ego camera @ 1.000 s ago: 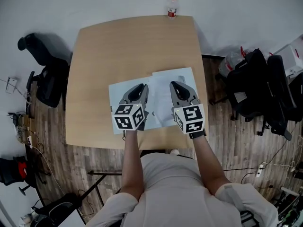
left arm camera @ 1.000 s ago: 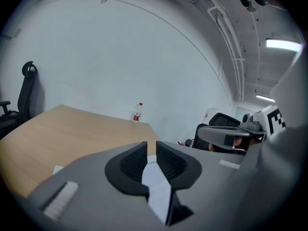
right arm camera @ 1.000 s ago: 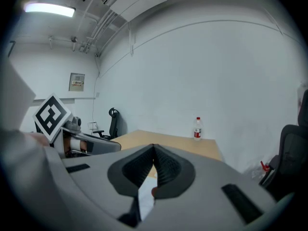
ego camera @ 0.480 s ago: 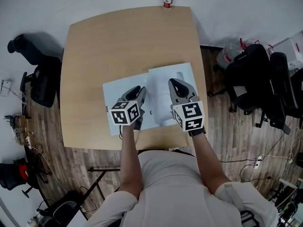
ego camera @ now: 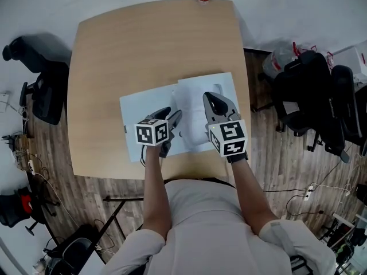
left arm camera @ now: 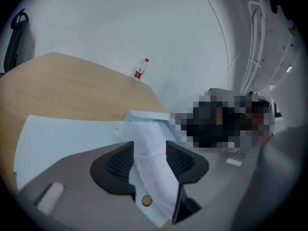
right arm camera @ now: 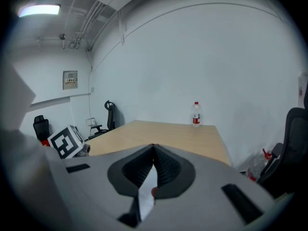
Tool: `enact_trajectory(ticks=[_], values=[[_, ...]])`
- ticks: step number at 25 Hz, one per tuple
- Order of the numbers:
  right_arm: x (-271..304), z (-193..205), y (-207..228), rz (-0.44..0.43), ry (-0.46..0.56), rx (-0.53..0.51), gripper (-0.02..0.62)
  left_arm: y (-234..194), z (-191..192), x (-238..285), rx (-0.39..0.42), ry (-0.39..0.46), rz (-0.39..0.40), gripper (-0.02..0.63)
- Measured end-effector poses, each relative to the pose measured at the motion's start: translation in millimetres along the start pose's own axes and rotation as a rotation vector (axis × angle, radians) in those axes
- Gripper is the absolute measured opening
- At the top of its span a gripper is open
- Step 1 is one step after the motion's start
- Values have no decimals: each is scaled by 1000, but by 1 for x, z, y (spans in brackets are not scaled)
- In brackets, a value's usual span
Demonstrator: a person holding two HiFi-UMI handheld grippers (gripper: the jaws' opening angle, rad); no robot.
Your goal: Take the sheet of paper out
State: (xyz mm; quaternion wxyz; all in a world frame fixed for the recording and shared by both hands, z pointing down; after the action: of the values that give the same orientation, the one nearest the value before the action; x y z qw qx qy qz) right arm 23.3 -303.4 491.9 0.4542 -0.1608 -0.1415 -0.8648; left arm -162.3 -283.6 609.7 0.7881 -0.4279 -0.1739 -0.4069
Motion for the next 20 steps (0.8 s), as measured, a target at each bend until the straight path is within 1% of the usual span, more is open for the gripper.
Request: enact_trajectory(ticks=[5,9,15,17,20], values=[[4,4,2,-8,-15,2,12,-5,17,15,-34,-68,24,223],[5,5,4,-7,-22,3,12,-8,30,24,-71,-100,45,230],[7,11,5,-7,-45,-3,12,-11,49,39,-71,-191,42,230],[7,14,5,-7,-52,-2,12,-13,54,43,-80,-207,39,230],[9,14,6,-6,-54,0,12,-13,59,47,-101,-208,51,230]])
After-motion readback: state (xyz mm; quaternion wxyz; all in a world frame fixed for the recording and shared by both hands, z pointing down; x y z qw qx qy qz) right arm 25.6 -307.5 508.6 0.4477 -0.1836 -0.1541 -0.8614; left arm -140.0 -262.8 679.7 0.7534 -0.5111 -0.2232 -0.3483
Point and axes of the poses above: the fingertips, and each gripper's own axes: x forward along the fingers, y to its right, z out of its underside, the point moved 8 cm from there along -x, backward along the fingers, and after that the axes turned 1 degree about -z, right-handed, at the moved point
